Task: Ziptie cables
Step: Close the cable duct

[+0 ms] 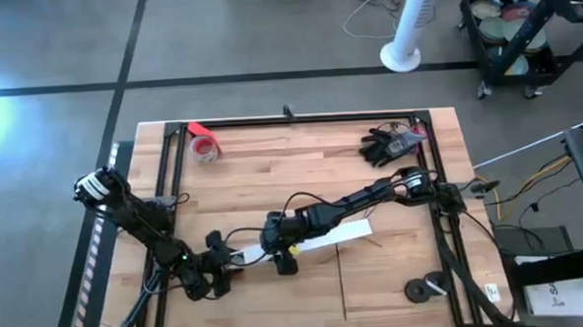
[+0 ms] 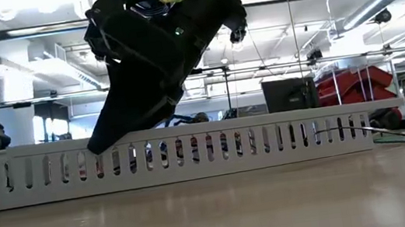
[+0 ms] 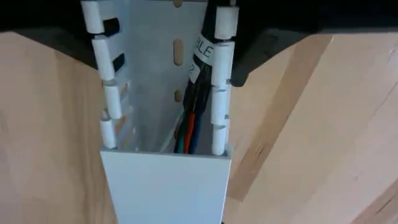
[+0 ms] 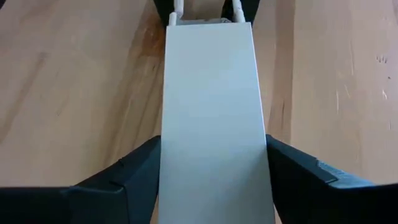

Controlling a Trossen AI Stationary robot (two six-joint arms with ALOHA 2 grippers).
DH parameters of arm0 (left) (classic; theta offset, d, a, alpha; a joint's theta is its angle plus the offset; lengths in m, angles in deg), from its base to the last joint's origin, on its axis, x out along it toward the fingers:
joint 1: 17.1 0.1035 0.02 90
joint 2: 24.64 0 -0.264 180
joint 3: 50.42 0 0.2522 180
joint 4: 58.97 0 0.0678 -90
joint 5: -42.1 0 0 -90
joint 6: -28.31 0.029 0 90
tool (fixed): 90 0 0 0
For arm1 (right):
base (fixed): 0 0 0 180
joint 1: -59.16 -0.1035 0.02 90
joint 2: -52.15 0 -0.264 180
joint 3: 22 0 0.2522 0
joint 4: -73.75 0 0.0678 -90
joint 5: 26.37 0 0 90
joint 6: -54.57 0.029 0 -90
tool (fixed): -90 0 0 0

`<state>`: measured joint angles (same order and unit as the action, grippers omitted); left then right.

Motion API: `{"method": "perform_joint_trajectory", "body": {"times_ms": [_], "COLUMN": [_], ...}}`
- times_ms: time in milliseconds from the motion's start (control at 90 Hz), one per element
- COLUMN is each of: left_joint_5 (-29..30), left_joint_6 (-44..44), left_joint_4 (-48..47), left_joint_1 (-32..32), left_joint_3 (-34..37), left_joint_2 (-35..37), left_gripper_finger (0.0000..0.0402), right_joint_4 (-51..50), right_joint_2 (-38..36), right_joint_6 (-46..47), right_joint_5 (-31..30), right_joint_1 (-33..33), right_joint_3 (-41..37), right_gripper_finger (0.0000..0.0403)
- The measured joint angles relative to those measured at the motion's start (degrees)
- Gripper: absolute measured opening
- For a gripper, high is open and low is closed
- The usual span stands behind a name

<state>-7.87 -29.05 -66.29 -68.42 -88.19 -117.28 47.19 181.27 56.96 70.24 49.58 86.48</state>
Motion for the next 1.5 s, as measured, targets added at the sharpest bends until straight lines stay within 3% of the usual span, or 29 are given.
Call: {"method": "perform_joint_trajectory", "body": {"times_ms": [600, 800, 1033, 1500], "left_joint_5": [-0.65, -0.62, -0.54, 0.80], "left_joint_6": [4.55, 2.67, 2.80, 5.81], "left_joint_4": [-0.12, -0.26, -0.48, 2.03], "left_joint_1": [1.72, 1.85, 1.94, 1.96], "left_joint_3": [-1.36, -0.81, -0.74, -0.48], "left_joint_2": [-0.07, 0.00, -0.02, 0.00], "left_gripper_finger": [0.0224, 0.0219, 0.0222, 0.0221], "right_joint_4": [1.27, -2.27, -2.43, 2.22], "right_joint_2": [0.31, -0.02, -0.02, 0.11], "right_joint_6": [-0.11, -1.98, -2.79, 1.04], "right_joint_5": [-0.58, 5.77, 6.86, 2.74], "right_joint_1": [0.04, 0.50, 0.13, -0.24], "right_joint_3": [0.27, 0.58, 0.54, 0.02], "right_gripper_finger": [0.0227, 0.0230, 0.0225, 0.0225]}}
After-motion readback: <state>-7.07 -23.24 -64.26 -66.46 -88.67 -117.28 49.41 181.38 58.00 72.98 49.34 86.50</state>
